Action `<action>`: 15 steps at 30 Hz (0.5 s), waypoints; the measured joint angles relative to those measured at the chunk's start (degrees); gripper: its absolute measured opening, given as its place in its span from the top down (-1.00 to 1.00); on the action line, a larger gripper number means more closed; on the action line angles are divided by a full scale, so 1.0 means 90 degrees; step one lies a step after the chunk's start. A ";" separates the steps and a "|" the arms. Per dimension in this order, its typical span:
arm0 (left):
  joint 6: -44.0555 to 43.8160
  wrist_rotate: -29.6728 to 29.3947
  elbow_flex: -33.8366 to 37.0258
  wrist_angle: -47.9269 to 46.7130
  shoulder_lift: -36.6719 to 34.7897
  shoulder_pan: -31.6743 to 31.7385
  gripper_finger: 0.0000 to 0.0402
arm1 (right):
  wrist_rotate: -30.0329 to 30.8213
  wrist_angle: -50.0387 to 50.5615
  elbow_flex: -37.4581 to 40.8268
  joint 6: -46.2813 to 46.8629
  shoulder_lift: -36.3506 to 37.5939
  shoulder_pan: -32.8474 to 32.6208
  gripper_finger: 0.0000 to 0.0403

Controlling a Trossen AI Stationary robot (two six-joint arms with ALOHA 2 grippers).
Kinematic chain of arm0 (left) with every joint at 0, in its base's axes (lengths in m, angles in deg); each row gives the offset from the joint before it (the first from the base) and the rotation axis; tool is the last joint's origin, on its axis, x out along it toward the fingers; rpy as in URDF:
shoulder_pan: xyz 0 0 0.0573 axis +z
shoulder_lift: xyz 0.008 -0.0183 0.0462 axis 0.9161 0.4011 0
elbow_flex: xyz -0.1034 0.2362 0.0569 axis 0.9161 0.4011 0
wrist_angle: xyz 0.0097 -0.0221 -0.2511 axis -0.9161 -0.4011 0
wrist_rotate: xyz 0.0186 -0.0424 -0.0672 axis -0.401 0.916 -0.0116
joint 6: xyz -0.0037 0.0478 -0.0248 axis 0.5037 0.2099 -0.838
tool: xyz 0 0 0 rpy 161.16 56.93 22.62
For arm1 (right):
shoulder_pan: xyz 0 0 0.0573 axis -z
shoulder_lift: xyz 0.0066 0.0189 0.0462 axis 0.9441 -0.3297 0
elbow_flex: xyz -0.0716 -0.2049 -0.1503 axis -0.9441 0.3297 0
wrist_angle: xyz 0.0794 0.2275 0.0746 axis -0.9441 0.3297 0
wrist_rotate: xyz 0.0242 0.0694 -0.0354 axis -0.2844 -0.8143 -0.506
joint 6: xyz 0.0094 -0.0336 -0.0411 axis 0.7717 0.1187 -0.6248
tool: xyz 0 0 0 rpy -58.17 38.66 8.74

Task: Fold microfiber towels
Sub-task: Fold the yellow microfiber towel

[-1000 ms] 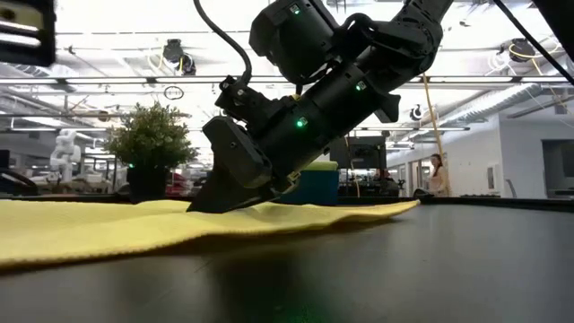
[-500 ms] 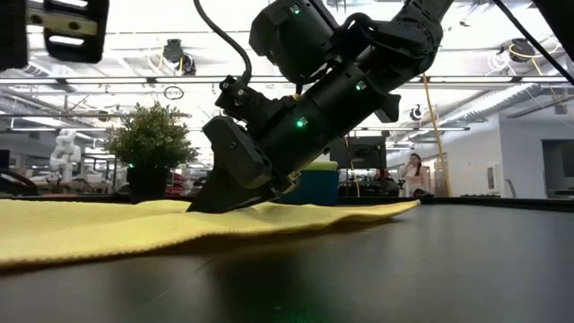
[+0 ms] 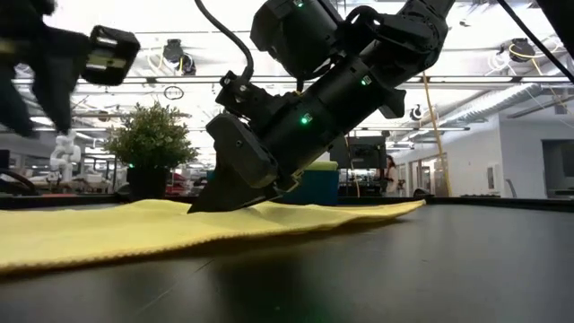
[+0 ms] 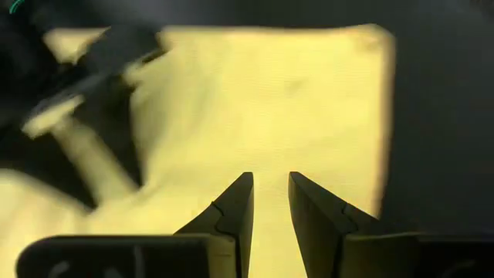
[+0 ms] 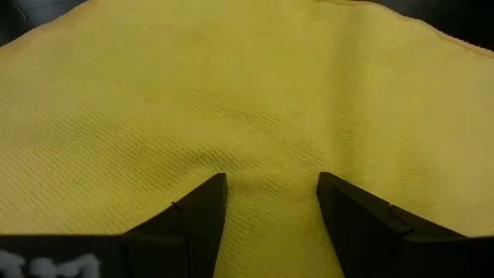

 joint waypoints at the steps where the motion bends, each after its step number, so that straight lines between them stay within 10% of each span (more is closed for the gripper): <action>1: -0.0142 -0.0219 0.0007 -0.0055 -0.0026 -0.0011 0.56 | 0.0000 0.0000 -0.0001 -0.0004 0.0000 0.0000 0.01; 15: -0.0527 -0.1612 0.1069 0.0374 -0.1971 -0.0663 0.56 | 0.0013 0.0057 0.0001 -0.0374 0.0588 -0.0331 0.01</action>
